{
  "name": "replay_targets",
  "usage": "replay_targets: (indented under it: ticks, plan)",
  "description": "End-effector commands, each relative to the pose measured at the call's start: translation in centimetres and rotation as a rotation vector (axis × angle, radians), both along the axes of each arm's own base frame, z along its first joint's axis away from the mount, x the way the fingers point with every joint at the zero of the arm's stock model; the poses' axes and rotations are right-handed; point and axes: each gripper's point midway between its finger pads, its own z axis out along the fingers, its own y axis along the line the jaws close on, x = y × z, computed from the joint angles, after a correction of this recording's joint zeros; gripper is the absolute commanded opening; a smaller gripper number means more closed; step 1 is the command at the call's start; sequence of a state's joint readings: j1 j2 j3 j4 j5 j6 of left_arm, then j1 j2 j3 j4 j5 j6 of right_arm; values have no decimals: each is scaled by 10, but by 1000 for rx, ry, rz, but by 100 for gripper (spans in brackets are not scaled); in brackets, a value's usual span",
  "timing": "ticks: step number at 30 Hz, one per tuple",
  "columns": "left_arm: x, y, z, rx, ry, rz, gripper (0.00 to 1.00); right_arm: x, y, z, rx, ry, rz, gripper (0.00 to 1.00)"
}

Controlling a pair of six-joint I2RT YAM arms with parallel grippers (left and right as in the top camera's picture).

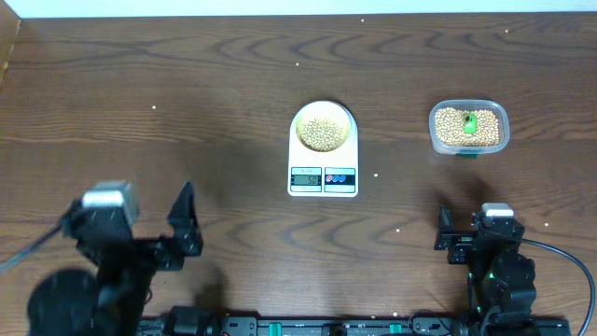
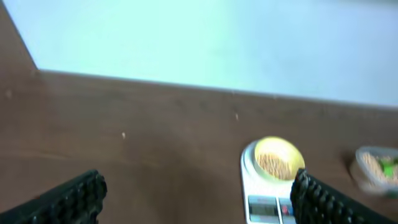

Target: Scoop item into bowl and weigh 50g on scale

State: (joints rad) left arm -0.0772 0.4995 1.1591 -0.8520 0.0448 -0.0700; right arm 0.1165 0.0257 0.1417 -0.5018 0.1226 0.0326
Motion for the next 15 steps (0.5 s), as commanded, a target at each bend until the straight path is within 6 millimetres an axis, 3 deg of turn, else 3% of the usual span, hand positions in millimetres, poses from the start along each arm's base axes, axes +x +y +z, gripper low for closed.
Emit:
replay_targets:
  ticks: [1,5,10,13,15]
  plan:
    - [-5,1,-14,-4,-67,-1,97,0,1,-1,-9,0,12,99]
    - [-3,-3,-30,-17,-183,-24,97,0,1,-1,-9,0,12,99]
    - [8,-16,-67,-35,-250,-108,97,0,1,-1,-9,0,12,99]
    - [18,-20,-90,-53,-243,-136,97,0,1,-1,-9,0,12,99]
    - [29,-19,-118,-102,-204,-126,97,0,1,-1,-9,0,12,99]
